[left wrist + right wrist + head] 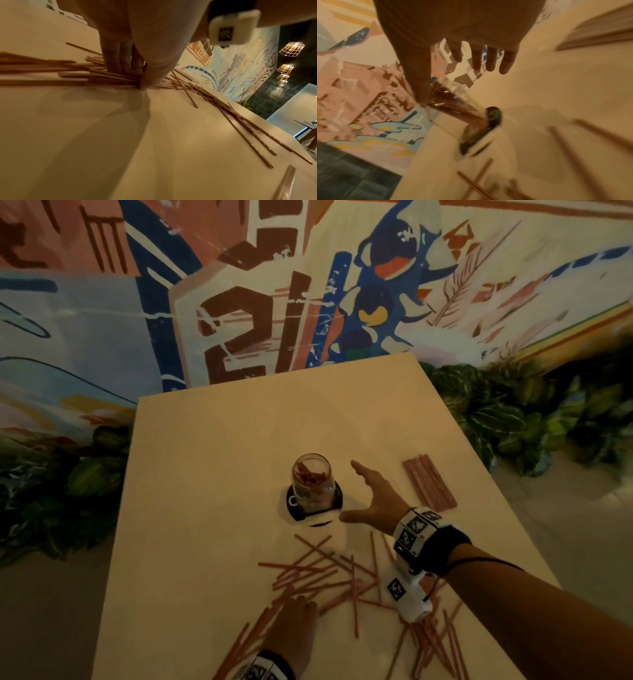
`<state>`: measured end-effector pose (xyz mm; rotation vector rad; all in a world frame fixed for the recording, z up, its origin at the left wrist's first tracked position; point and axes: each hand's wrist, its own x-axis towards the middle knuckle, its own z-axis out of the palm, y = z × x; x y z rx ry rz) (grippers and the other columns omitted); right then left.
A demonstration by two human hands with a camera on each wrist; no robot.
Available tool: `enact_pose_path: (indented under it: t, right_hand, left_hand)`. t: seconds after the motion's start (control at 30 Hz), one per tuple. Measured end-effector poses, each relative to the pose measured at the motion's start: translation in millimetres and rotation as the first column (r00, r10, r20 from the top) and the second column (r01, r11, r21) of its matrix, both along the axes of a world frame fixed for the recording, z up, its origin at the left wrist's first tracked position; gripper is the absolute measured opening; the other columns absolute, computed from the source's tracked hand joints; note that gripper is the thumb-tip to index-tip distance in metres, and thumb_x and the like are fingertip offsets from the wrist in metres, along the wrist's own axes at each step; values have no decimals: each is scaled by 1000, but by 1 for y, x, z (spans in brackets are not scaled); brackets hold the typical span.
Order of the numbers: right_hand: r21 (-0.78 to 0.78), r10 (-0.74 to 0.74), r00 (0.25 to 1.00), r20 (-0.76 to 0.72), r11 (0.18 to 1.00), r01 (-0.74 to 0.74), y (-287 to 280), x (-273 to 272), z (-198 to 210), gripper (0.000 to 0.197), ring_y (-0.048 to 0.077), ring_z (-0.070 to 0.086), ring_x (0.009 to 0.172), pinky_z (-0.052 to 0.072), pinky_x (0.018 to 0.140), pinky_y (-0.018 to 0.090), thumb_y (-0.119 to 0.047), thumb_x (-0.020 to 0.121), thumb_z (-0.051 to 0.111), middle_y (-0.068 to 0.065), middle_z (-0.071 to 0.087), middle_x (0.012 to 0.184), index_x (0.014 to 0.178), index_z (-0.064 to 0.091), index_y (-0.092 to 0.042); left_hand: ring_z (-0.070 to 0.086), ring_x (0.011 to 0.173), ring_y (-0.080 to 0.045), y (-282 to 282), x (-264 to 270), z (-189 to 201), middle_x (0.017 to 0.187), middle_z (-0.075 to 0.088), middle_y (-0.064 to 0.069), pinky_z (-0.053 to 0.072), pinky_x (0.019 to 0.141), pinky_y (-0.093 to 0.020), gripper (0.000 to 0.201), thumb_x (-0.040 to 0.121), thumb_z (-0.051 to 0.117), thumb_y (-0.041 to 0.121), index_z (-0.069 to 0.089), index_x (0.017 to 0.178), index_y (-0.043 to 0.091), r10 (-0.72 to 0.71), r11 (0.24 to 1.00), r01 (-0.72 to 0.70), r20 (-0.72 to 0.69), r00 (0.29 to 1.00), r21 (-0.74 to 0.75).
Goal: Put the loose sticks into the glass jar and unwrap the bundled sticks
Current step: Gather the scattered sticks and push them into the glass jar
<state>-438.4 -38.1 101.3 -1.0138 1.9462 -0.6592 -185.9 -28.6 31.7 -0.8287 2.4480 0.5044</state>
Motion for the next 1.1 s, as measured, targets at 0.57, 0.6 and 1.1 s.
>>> enact_pose_path:
  t: [0.57,0.6,1.1]
  right_hand:
    - [403,-90,934,-347,884,236,125,93,-57,76,32,34,118,36,104,39,-15,85,47,12,28,138,145,1,-17]
    - [373,-55,930,-363,906,199,122,96,-59,70,33,35,117,37,104,39,-11,86,41,13,30,138,145,4,-18]
    - [488,255,884,-392,872,-36,121,101,-57,36,30,40,118,37,102,35,-6,91,31,14,42,129,126,41,-5]
  left_hand:
    - [47,126,-28,14,11,15,135,48,-15,37,106,-29,34,94,48,22,52,124,7,144,989,-145,117,983,7]
    - [37,133,-27,15,13,10,143,40,-12,31,111,-32,35,98,35,14,44,131,9,152,988,-151,52,987,-20]
    - [36,132,-26,19,6,7,138,44,-11,34,107,-33,32,97,35,11,48,125,8,250,968,-251,136,958,-14]
